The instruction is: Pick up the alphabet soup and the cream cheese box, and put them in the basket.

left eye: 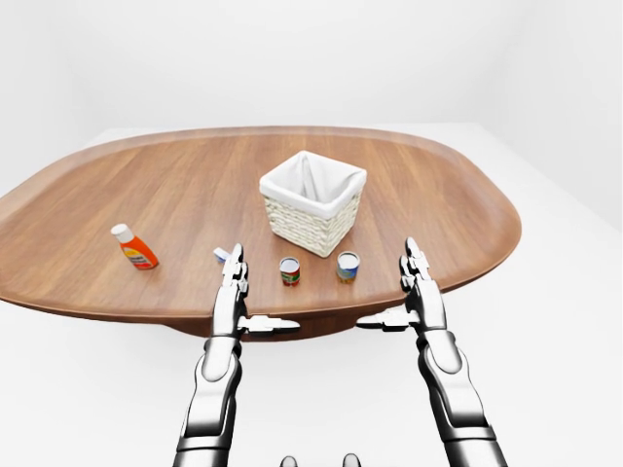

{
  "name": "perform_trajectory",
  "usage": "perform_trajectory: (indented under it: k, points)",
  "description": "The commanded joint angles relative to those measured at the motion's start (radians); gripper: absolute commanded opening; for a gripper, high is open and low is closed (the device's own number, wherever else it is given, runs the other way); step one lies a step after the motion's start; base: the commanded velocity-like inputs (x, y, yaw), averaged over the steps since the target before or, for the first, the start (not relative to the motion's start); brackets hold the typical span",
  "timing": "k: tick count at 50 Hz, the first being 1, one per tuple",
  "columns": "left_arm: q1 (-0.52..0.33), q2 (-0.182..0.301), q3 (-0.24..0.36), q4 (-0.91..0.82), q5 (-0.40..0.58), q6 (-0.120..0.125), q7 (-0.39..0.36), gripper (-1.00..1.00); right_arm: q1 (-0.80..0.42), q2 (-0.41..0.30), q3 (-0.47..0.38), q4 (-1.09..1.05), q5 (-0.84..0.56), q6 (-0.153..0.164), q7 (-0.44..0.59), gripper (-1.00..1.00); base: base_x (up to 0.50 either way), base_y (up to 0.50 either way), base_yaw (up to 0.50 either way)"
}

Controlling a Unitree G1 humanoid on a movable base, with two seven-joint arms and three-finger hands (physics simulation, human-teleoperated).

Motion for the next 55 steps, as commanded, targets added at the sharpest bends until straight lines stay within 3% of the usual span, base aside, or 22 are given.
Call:
perform_trajectory:
  k: [1,8,11,12,15,22,30,33,47,53,55]
  points:
    - [0.002,0.0,-0.001,-0.004,0.001,0.002,0.001,1.0,-0.002,0.0,0.0,0.008,-0.003,-0.006,-0.001,1.0,0.18,0.0,0.0]
    - [-0.002,0.001,0.002,0.007,-0.003,-0.004,-0.004,1.0,0.0,0.0,0.001,0.008,-0.004,-0.007,-0.001,1.0,0.18,0.0,0.0]
    - [0.005,0.001,-0.001,-0.011,-0.001,0.007,-0.004,1.0,0.003,0.002,0.003,-0.004,-0.005,0.002,-0.002,1.0,0.18,0.0,0.0]
    - [-0.002,0.002,0.002,0.008,-0.003,-0.004,-0.005,1.0,0.0,0.001,0.001,0.004,-0.003,-0.004,-0.001,1.0,0.19,0.0,0.0]
    - [-0.004,0.002,0.003,0.014,-0.003,-0.008,-0.005,1.0,0.001,0.001,0.001,0.001,-0.003,-0.003,0.0,1.0,0.18,0.0,0.0]
    - [0.001,0.001,0.001,-0.005,-0.004,0.007,-0.005,1.0,0.001,0.001,0.001,0.0,-0.003,-0.001,-0.001,1.0,0.18,0.0,0.0]
    - [-0.01,0.003,0.006,0.024,-0.006,-0.01,-0.004,1.0,-0.001,0.001,0.001,0.005,-0.006,-0.002,-0.003,1.0,0.18,-0.01,0.0]
    - [-0.001,0.001,0.003,-0.002,-0.004,0.008,-0.002,1.0,0.0,0.001,0.002,0.001,-0.005,0.0,-0.003,1.0,0.17,-0.04,0.0]
    - [-0.006,0.001,0.009,0.007,-0.003,-0.005,0.013,1.0,-0.002,0.001,-0.002,0.004,-0.004,0.002,-0.008,1.0,0.14,-0.06,0.0]
    - [-0.012,0.004,0.031,-0.004,-0.023,0.006,0.035,1.0,-0.008,-0.001,-0.004,0.019,-0.01,-0.004,-0.019,1.0,0.1,-0.06,0.0]
    - [-0.01,0.005,0.03,-0.011,-0.022,0.008,0.042,1.0,-0.001,0.0,-0.002,0.001,-0.012,0.007,-0.019,1.0,0.07,0.0,0.0]
